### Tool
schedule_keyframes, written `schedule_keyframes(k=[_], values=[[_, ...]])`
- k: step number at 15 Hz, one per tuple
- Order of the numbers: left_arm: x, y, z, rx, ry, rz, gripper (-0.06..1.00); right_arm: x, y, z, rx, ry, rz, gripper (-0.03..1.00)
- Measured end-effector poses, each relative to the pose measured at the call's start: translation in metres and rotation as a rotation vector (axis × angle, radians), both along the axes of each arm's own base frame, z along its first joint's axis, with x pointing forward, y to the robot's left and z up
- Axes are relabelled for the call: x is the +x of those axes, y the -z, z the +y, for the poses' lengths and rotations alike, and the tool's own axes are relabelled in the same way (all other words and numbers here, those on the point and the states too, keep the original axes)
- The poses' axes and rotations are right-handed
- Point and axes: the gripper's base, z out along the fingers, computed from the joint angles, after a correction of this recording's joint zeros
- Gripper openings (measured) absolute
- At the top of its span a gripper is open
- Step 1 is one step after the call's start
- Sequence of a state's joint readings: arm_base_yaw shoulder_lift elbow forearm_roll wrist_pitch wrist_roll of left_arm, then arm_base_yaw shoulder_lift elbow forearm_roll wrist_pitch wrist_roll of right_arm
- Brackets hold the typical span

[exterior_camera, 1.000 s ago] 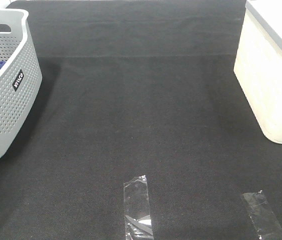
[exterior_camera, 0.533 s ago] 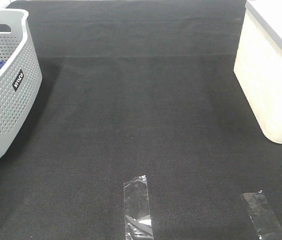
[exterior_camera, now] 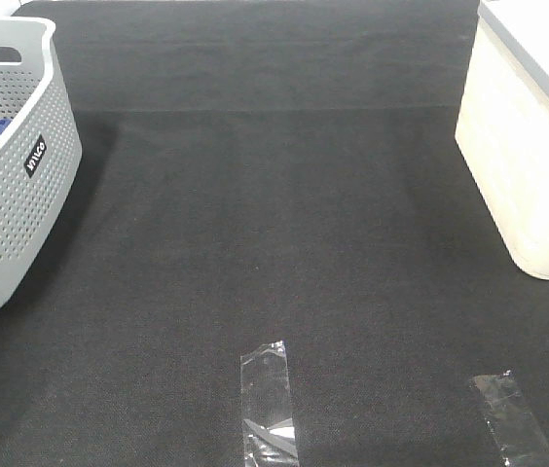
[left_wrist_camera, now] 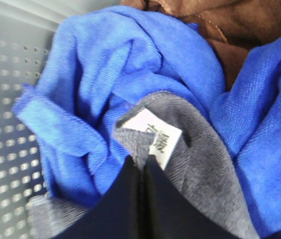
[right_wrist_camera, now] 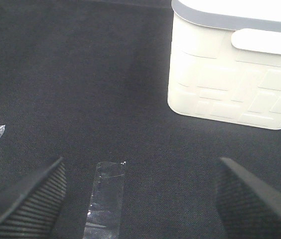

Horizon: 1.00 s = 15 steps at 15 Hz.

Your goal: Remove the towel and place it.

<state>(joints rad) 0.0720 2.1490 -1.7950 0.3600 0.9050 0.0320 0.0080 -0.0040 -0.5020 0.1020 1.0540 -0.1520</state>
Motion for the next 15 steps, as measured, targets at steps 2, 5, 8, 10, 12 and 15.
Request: schedule_keyframes(k=[2, 5, 8, 10, 12, 15], values=[[-0.01, -0.043, -0.003, -0.023, -0.013, -0.1, 0.0, 0.0, 0.0, 0.0, 0.0, 0.0, 0.0, 0.76], [-0.033, -0.107, -0.012, -0.105, -0.003, -0.252, 0.0, 0.0, 0.0, 0.0, 0.0, 0.0, 0.0, 0.76], [-0.063, -0.164, -0.031, -0.174, 0.11, -0.379, 0.0, 0.0, 0.0, 0.0, 0.0, 0.0, 0.0, 0.76], [-0.079, -0.197, -0.049, -0.199, 0.205, -0.494, 0.0, 0.0, 0.0, 0.0, 0.0, 0.0, 0.0, 0.76], [-0.095, -0.229, -0.07, -0.222, 0.292, -0.65, 0.0, 0.0, 0.0, 0.0, 0.0, 0.0, 0.0, 0.76], [-0.117, -0.265, -0.106, -0.244, 0.431, -0.833, 0.0, 0.0, 0.0, 0.0, 0.002, -0.002, 0.0, 0.76]])
